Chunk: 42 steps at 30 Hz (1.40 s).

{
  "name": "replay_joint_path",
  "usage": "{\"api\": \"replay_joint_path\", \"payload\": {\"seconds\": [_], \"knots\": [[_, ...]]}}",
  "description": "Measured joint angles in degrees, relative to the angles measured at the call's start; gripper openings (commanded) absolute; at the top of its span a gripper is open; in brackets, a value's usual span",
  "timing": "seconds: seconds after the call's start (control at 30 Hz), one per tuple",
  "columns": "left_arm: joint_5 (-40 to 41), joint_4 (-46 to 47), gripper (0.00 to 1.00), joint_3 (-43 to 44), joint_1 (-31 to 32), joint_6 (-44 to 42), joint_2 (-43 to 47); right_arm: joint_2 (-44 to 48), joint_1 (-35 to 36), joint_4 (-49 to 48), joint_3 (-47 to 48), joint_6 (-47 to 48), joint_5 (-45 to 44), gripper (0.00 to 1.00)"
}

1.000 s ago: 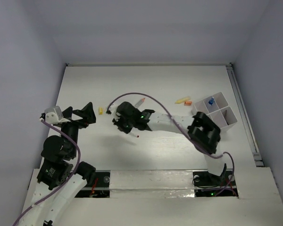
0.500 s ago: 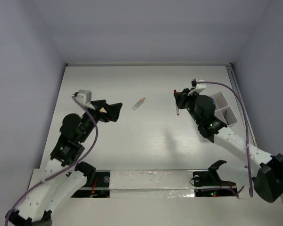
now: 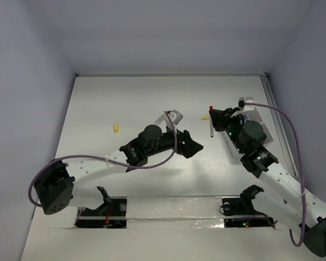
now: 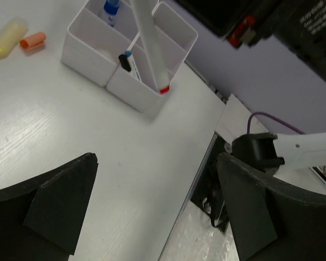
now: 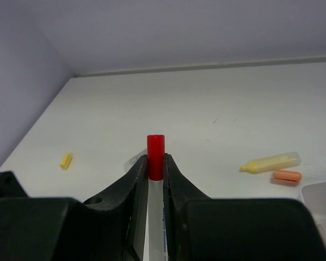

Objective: Sort the stationery into containers
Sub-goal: Place the pen in the storage box.

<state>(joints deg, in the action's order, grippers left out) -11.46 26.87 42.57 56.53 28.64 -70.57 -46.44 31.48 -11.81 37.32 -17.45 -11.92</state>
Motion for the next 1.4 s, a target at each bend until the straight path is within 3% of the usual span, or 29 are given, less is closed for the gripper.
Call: {"api": "replay_joint_path", "payload": {"seconds": [0.23, 0.4, 0.5, 0.57, 0.63, 0.73, 0.8, 0.87, 1.0, 1.1, 1.13, 1.17, 1.23, 1.4], "knots": [[-0.09, 10.64, 0.88, 2.89, 0.63, 0.07, -8.44, 1.01, 0.00, 1.09, -1.20, -1.95, 4.50, 0.00], [-0.02, 14.56, 0.82, 6.03, 0.74, 0.00, -13.38, 0.90, 0.00, 1.09, -1.84, -3.21, 8.00, 0.00], [-0.09, 16.04, 0.72, 7.32, 0.74, 0.00, -15.41, 0.85, 0.00, 0.92, -2.01, -3.82, 9.44, 0.00], [-0.35, 16.96, 0.61, 8.04, 0.74, 0.09, -16.63, 0.90, 0.00, 0.63, -2.38, -4.24, 10.51, 0.00], [-0.96, 17.49, 0.42, 8.59, 0.74, 0.20, -17.79, 0.94, -0.04, 0.61, -2.69, -4.61, 11.15, 0.00], [-1.25, 17.86, 0.23, 8.85, 0.74, 0.09, -19.21, 1.14, -0.02, 0.61, -2.69, -5.05, 12.28, 0.00], [-1.18, 17.77, 0.16, 8.90, 0.74, 0.00, -19.71, 1.51, -0.02, 0.66, -2.69, -5.11, 12.61, 0.00], [-0.15, 17.03, 0.00, 8.90, 0.44, 0.09, -19.71, 2.25, -0.04, 0.55, -2.69, -5.31, 12.66, 0.00], [0.42, 16.65, 0.00, 8.90, 0.37, -0.98, -19.56, 3.76, -0.02, 1.33, -2.60, -5.27, 12.72, 0.00], [0.44, 15.23, 0.00, 8.81, 0.57, -3.32, -19.02, 4.15, -0.02, 5.46, -1.05, -5.27, 12.66, 0.32], [0.42, 14.58, 0.00, 8.68, 0.68, -4.37, -18.56, 4.13, -0.02, 7.63, 0.17, -5.27, 12.79, 0.48], [0.48, 13.84, 0.00, 8.44, 0.74, -5.68, -17.86, 3.96, -0.02, 10.10, 1.75, -5.25, 13.14, 0.54], [0.37, 12.76, 0.00, 7.67, 0.76, -8.26, -16.24, 3.65, -0.02, 14.23, 5.14, -4.46, 14.29, 0.62], [-0.31, 10.91, 0.00, 5.70, 0.74, -13.68, -12.72, 3.61, -0.02, 19.61, 10.03, -3.89, 18.14, 0.63]]}}
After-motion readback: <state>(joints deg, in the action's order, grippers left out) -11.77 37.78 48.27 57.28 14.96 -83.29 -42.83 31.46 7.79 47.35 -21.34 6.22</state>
